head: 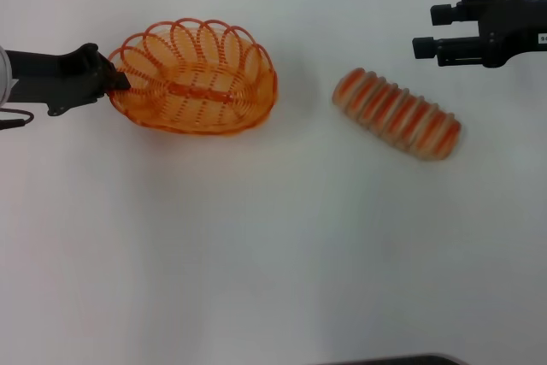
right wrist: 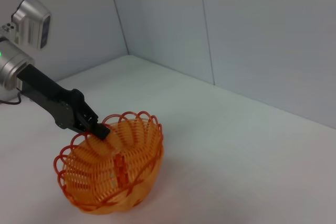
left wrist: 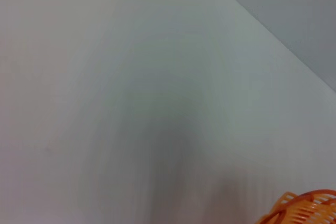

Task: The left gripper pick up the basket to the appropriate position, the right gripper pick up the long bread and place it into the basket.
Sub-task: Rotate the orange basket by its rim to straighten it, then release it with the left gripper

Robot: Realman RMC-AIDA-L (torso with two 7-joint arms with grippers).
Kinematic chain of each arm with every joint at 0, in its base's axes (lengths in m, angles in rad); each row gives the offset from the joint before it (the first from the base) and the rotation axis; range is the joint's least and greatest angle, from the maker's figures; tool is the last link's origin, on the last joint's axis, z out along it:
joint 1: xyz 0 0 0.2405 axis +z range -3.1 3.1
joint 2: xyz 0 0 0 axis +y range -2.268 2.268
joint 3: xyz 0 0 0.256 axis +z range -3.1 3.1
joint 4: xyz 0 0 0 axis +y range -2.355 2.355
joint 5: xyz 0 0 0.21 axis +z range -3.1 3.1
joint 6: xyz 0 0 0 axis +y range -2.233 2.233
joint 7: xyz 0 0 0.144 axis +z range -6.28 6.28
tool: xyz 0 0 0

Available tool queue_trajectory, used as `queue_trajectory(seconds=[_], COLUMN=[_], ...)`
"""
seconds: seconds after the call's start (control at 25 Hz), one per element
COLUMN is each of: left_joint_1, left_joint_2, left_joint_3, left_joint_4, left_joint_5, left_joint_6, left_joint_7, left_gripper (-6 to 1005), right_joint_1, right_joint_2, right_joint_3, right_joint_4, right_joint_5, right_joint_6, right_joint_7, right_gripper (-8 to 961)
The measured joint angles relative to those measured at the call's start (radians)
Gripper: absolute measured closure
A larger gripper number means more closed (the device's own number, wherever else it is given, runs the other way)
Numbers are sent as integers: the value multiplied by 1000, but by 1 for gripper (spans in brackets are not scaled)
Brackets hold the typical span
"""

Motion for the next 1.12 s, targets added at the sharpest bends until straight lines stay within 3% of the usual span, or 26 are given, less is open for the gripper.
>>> queue_trajectory(seconds=[0.84,1.12], left_joint_1=[11,17], left_joint_2=[-1,-1], left_joint_3=[5,26], left_joint_4=[-3,-3], left_joint_5=[-12,-35], left_joint_6=[-37,-34], left_joint_7=[-5,1], left_gripper=[899,788], right_joint_1=[2,2], right_joint_2=[2,2], right_joint_3=[-7,-7], right_joint_4=[0,0], right_joint_5=[0,0], right_joint_6=[15,14], right_joint_7=[4,5], right_gripper=[230,230])
